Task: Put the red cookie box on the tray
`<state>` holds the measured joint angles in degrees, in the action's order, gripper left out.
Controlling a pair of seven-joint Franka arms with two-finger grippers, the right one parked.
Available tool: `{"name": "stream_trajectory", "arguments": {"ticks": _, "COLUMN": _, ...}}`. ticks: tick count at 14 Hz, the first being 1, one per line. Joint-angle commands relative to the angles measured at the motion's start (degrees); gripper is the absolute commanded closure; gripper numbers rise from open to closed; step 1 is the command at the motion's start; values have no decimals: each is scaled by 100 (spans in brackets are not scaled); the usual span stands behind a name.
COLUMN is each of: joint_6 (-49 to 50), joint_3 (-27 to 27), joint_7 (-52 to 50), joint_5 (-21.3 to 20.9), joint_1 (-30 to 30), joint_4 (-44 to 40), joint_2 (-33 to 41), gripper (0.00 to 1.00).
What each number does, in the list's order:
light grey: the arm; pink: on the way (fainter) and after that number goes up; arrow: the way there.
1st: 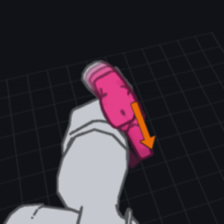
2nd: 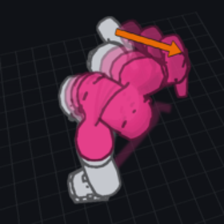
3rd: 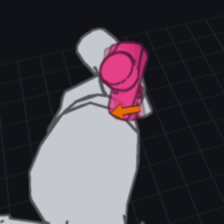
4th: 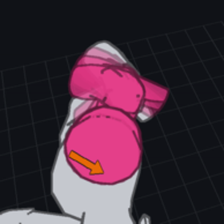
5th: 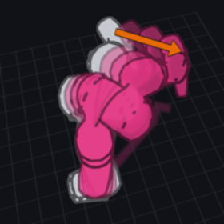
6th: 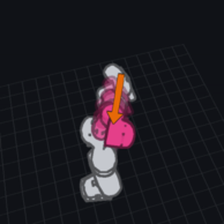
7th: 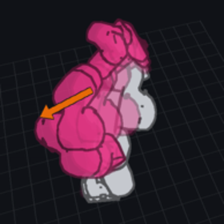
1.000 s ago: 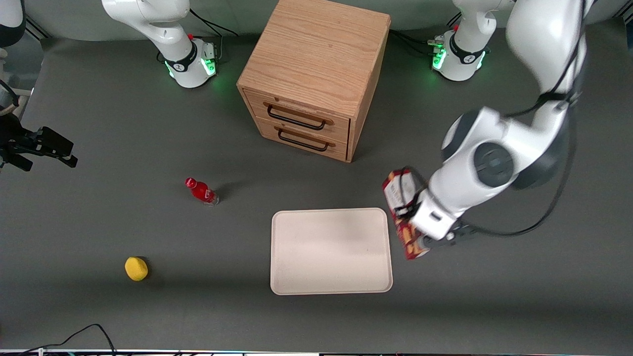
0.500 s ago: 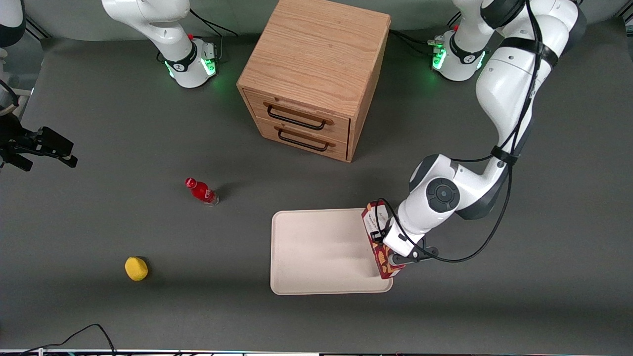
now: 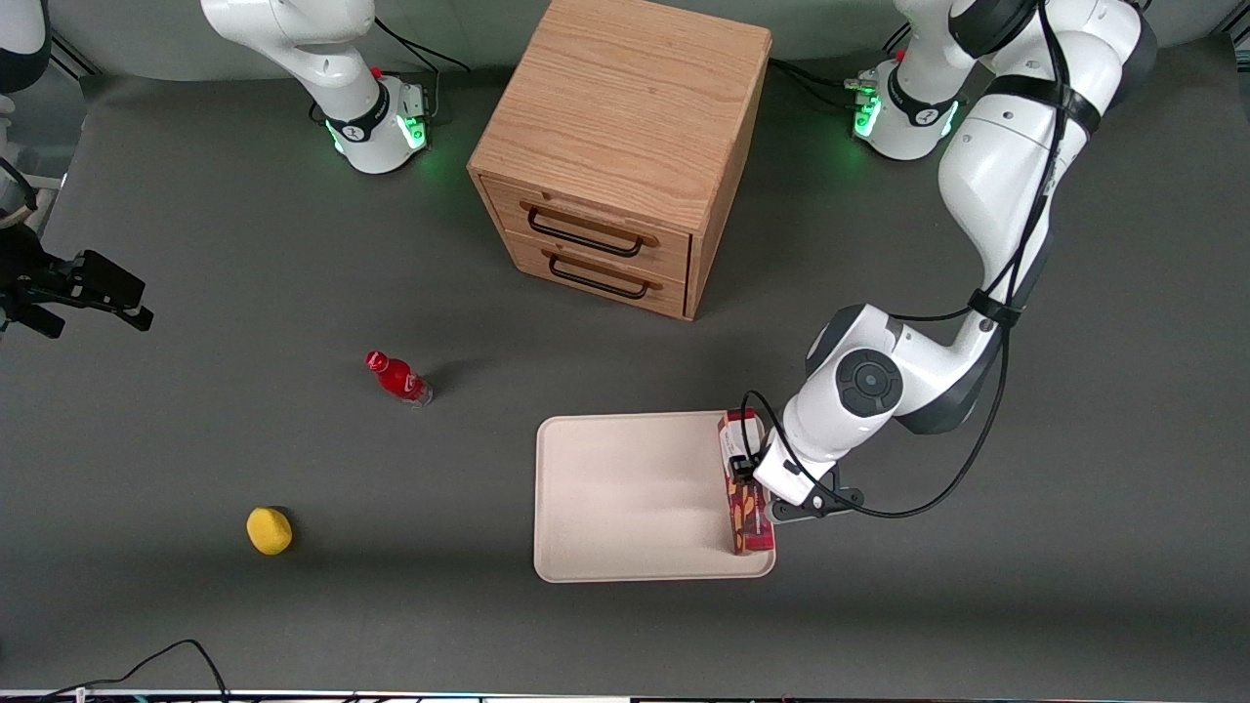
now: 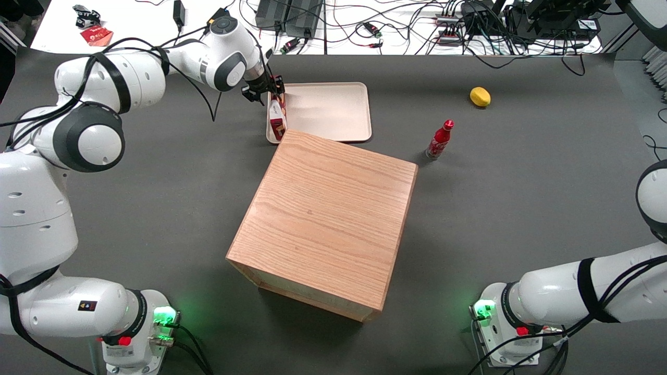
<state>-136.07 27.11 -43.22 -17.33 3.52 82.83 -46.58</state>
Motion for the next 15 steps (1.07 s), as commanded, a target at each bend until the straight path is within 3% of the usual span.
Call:
{"name": "stream_trajectory", "arguments": {"ticks": 1, "joint_6": 455, "joint_3": 40, "joint_7": -160, "joint_5": -122, "joint_1": -167, "joint_4": 111, "joint_2": 367, "gripper": 0}}
{"name": "stream_trajectory", "arguments": {"ticks": 5, "joint_6": 2450, "joint_3": 32, "joint_7": -29, "joint_5": -7, "joint_1": -352, "joint_4": 49, "joint_2": 1474, "gripper": 0}}
{"name": "stream_trajectory", "arguments": {"ticks": 7, "joint_6": 3197, "joint_3": -65, "joint_7": 557, "joint_5": 211, "joint_1": -414, "joint_4": 32, "joint_2": 2054, "gripper": 0}}
{"name": "stream_trajectory", "arguments": {"ticks": 11, "joint_6": 4718, "joint_3": -1572, "joint_7": 2532, "joint_5": 1475, "joint_1": -300, "joint_4": -57, "joint_2": 3354, "gripper": 0}}
{"name": "stream_trajectory", "arguments": {"ticks": 15, "joint_6": 5355, "joint_3": -2498, "joint_7": 3994, "joint_5": 1767, "joint_1": -273, "joint_4": 590, "joint_2": 4295, "gripper": 0}}
